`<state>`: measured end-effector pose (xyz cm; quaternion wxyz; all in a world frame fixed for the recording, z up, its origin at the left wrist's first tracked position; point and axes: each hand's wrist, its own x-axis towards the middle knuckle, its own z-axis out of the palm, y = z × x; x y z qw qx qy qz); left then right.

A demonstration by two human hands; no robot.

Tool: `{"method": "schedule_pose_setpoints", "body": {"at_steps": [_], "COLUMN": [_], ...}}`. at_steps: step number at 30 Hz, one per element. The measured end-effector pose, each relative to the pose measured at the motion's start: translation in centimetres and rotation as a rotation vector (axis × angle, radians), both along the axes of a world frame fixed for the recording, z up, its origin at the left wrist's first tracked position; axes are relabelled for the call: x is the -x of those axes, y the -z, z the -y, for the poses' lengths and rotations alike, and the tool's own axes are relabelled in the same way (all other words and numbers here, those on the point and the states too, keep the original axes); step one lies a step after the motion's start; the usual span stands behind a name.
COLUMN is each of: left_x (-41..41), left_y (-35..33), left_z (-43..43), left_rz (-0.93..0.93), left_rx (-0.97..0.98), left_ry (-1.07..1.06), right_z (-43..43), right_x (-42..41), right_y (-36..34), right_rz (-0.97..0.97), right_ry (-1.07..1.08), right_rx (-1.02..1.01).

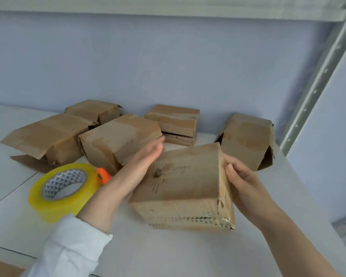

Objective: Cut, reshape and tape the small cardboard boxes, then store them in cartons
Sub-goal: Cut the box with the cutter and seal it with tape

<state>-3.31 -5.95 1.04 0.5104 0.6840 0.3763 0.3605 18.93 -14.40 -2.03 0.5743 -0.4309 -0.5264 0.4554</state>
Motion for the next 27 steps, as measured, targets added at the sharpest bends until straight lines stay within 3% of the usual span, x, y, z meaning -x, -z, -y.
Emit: {"method": "schedule_pose_setpoints", "body": {"at_steps": [2,5,8,13,24,27], "left_x": [-0.5,-1.2,-1.2,-2.6,-2.6,-1.7], "left_y": [1.2,1.6,2.3,2.5,2.6,1.9], "left_z": [0.6,2.1,3.5,7.0,4.7,4.4], "left_rz": [0.007,0.18,0.274,0.364,0.393,0.209], "left_rx": [0.178,0.337,0.382,0.458,0.478,0.421], "left_ry": [0.049,-0.128,-0.249,-0.188,-0.072,-0.032], "right_z": [1.0,2.5,3.7,4.1,3.4,3.8], "right_x": [0.1,0.6,1.5,4.5,5.5,4.3], "right_y": [1.0,1.8,1.6,0.9,1.1,0.4], "right_rz": [0.102,0.195,0.051,-0.175,-0.197,-0.117], "right_ry": [0.077,0.266,0.306,0.301,0.393,0.319], "right_rx": [0.12,0.183,0.245,0.358,0.343,0.356]}}
